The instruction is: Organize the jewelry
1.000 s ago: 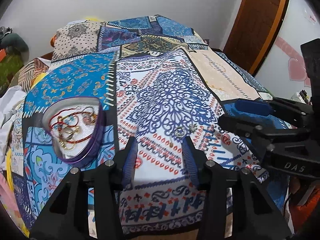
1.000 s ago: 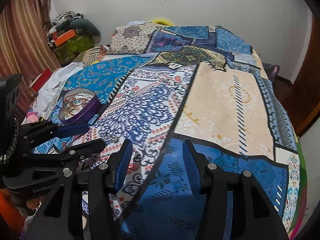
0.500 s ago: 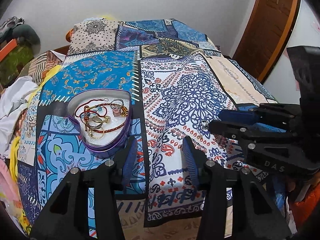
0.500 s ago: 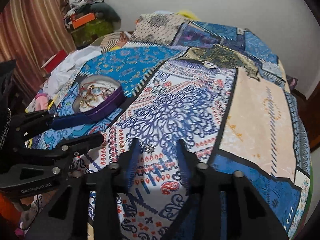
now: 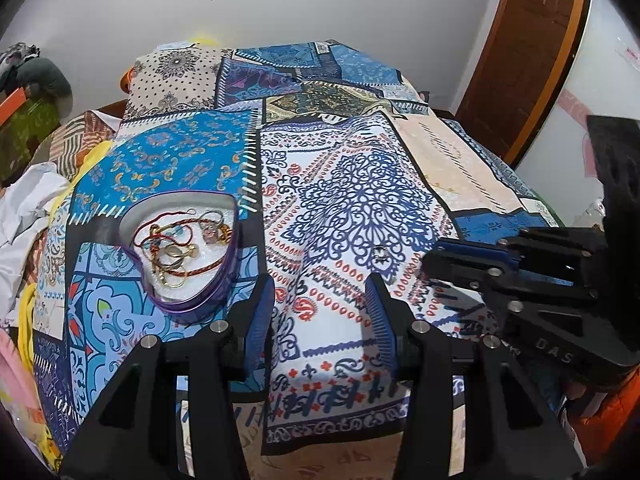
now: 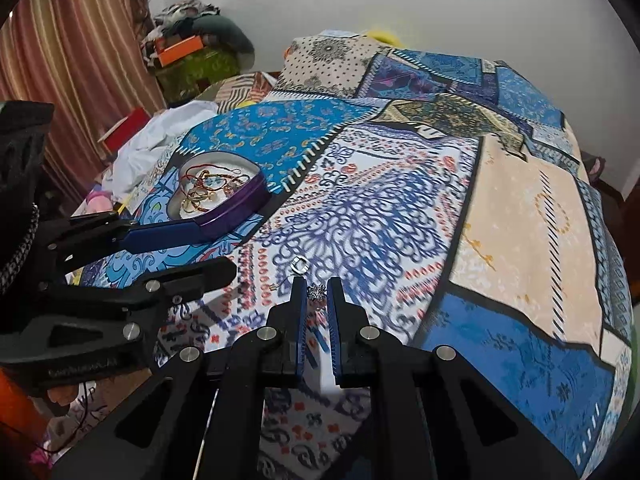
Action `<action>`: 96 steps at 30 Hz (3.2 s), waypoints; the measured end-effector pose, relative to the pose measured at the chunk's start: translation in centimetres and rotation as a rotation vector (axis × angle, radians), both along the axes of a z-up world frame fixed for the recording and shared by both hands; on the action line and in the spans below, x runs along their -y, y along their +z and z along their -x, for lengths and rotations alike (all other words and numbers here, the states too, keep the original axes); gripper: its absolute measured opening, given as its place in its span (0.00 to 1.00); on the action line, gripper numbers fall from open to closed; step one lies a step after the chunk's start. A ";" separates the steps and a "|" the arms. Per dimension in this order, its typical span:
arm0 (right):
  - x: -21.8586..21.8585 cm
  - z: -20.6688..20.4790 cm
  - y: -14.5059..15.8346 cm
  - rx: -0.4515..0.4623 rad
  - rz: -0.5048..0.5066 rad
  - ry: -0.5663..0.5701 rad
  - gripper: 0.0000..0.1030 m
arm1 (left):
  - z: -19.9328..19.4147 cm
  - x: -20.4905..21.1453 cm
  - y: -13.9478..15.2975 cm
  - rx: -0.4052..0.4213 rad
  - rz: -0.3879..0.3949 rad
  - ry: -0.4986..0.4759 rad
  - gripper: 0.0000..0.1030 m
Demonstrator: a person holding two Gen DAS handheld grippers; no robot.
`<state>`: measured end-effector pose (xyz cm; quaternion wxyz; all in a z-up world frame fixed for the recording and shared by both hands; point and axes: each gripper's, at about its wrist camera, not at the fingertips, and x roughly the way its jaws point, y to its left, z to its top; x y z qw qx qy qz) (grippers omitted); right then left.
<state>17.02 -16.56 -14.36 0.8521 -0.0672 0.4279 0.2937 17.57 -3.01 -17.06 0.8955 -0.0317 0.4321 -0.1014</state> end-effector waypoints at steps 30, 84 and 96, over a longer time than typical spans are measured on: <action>4.9 -0.8 0.4 0.024 -0.041 -0.135 0.09 | -2.7 4.4 -1.3 0.009 -0.017 -0.090 0.07; -11.8 -2.1 4.8 0.126 -0.066 0.107 0.09 | 0.3 -9.5 0.8 0.121 0.060 0.170 0.07; -12.3 -4.2 1.7 -0.083 -0.103 0.135 0.10 | -0.1 -9.0 -0.7 0.059 0.064 0.143 0.07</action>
